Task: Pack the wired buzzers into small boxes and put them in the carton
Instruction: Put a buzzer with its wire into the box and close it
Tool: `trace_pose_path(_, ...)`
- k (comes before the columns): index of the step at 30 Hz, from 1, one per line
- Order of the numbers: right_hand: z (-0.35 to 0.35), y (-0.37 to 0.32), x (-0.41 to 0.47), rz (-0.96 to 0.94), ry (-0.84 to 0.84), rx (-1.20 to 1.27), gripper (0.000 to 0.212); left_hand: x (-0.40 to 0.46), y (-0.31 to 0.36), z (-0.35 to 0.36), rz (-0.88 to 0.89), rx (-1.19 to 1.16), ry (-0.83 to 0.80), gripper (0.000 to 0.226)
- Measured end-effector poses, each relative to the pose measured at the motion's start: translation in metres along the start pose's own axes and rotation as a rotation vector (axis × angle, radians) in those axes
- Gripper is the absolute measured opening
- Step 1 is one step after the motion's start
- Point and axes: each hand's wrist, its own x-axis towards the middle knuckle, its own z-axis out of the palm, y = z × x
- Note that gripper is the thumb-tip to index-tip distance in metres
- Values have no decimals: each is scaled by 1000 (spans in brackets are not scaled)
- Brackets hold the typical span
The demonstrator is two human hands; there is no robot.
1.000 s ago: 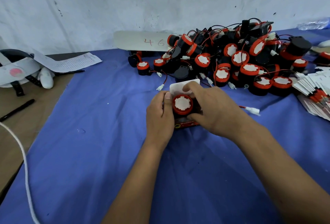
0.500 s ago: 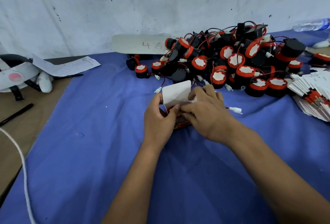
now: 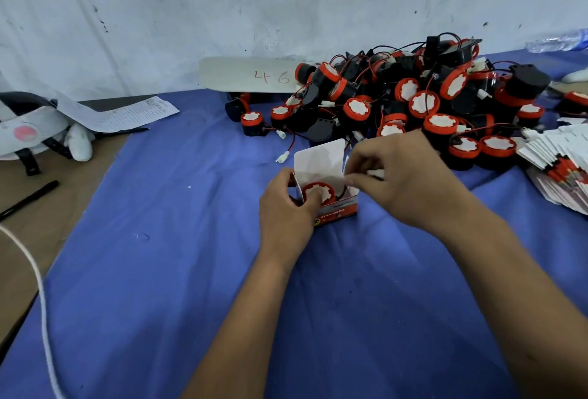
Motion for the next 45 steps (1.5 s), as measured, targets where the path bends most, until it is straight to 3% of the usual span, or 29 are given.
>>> trace_pose_path(6, 24, -1, 9, -69, -197, -98, 19, 0, 2, -1, 10, 8, -20, 18)
trace_pose_path(10, 31, 8, 11, 43, -168, -263, 36, 1, 2, -2, -13, 29, -27, 20)
trace_pose_path(13, 35, 7, 9, 43, -165, -288, 33, 1, 2, -2, -7, 31, -28, 21)
trace_pose_path(18, 40, 1, 9, 6, -137, -144, 54, 0, 4, -1, 2, 54, -18, 29)
trace_pose_path(23, 39, 4, 7, 125, 13, -64, 13, 0, 5, -1, 1, 76, -12, 29)
trace_pose_path(27, 38, 6, 7, 86, 45, -147, 21, 0, 6, -1, -13, 79, -26, 30)
trace_pose_path(31, 45, 8, 6, 19, -25, -260, 21, 0, 3, -1, 12, 88, -14, 17)
trace_pose_path(38, 42, 12, 9, 14, -333, -421, 30, 1, 2, 0, 36, 101, -17, 20)
trace_pose_path(45, 23, 0, 9, 38, -432, -426, 23, -1, 3, -3, 71, 52, -46, 21)
